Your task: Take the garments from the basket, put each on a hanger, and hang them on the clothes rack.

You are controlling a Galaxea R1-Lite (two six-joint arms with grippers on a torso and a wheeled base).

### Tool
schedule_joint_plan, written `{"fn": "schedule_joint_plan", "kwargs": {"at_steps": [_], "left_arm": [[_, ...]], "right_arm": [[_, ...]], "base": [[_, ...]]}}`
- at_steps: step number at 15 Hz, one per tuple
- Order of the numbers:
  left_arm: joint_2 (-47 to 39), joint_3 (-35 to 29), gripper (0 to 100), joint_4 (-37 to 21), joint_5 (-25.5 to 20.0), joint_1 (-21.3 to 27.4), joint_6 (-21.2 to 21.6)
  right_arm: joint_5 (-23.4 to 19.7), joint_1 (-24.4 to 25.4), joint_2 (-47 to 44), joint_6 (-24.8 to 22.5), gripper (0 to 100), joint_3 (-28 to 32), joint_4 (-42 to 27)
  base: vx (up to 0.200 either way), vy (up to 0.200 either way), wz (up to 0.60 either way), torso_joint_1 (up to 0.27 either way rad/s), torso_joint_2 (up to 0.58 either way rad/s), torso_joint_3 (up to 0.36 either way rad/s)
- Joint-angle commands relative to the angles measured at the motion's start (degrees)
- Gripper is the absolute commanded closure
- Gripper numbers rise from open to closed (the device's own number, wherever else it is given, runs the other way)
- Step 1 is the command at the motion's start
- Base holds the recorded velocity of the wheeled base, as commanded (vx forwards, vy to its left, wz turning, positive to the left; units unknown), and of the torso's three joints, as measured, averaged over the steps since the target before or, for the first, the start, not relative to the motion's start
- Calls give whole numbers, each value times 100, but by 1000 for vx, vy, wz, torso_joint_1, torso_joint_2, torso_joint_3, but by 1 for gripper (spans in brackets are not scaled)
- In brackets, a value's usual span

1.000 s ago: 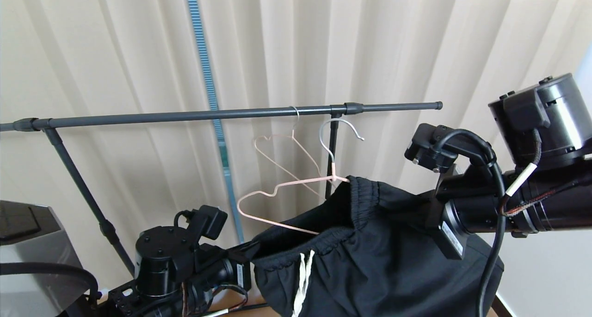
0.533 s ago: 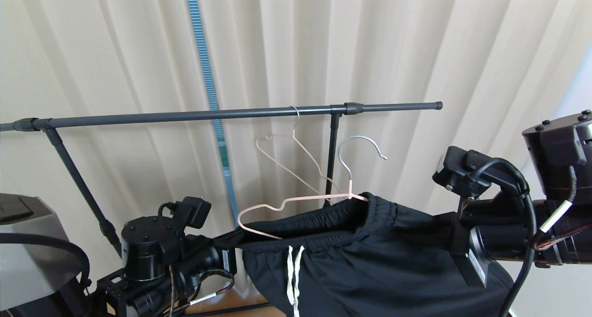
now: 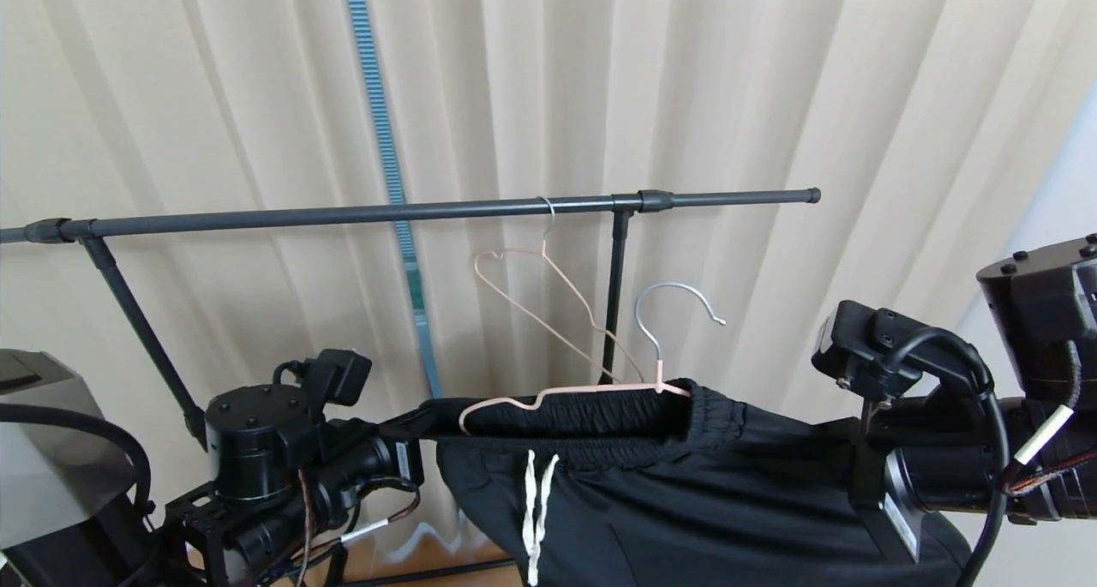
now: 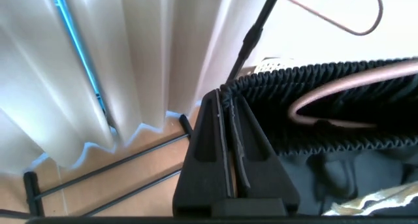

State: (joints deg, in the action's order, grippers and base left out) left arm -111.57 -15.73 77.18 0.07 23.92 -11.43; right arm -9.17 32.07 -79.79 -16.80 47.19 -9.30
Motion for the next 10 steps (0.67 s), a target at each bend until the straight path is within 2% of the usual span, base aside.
{"fn": "schedule_joint_plan", "kwargs": {"at_steps": [1, 3, 4, 6, 10], "left_arm": [[197, 17, 100, -1, 1, 16, 1], [258, 17, 100, -27, 1, 25, 1], [346, -53, 100, -80, 28, 60, 177], [645, -256, 100, -546, 72, 69, 405], [1489, -1627, 100, -3332, 256, 254, 423]], "right_arm": [[55, 18, -98, -43, 100, -26, -10], [135, 27, -160, -43, 100, -70, 16], [354, 97, -345, -34, 100, -61, 42], [425, 106, -511, -25, 100, -96, 332], [574, 141, -881, -8, 100, -210, 816]], "base": [[0, 0, 0, 0, 0, 0], [0, 0, 0, 0, 0, 0], [0, 0, 0, 0, 0, 0], [0, 0, 0, 0, 0, 0], [0, 0, 0, 0, 0, 0]]}}
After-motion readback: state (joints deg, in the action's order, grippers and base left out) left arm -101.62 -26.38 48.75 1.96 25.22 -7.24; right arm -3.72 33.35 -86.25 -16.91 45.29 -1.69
